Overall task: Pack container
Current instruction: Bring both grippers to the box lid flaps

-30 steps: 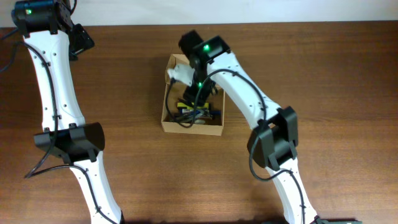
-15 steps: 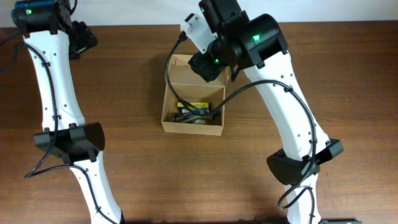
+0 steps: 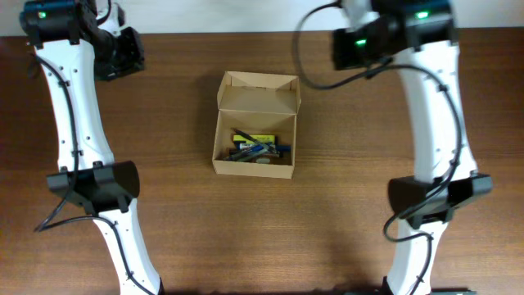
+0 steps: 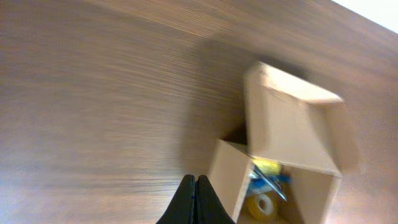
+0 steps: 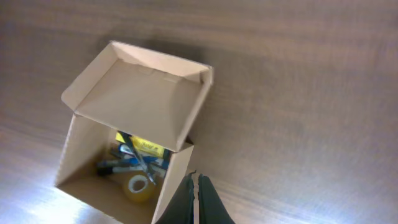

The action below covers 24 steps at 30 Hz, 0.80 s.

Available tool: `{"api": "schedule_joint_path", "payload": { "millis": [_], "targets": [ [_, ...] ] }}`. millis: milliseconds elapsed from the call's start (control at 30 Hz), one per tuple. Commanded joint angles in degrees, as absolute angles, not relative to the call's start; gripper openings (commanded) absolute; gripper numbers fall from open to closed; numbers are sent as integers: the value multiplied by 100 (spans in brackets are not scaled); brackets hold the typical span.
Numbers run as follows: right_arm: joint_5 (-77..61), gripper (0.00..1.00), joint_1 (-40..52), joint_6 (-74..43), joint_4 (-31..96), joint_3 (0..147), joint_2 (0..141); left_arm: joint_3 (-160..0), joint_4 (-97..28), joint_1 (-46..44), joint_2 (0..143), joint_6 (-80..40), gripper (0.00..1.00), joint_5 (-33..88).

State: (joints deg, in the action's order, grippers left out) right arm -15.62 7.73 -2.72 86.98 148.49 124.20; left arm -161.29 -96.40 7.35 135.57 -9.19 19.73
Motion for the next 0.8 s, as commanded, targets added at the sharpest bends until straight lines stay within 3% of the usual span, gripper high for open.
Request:
{"api": "schedule_joint_path", "payload": {
  "millis": [0, 333, 767],
  "targets": [
    [-3074, 4, 169, -563, 8702, 14396, 12650, -16031, -9668, 727, 14252, -163, 1, 3343],
    [-4635, 4, -239, -720, 7181, 11771, 12877, -16029, -9668, 593, 15985, 97, 2, 4987],
    [-5238, 4, 200, -1129, 5022, 9253, 12877, -16029, -9358, -5, 16507, 102, 1, 5015]
  ]
}}
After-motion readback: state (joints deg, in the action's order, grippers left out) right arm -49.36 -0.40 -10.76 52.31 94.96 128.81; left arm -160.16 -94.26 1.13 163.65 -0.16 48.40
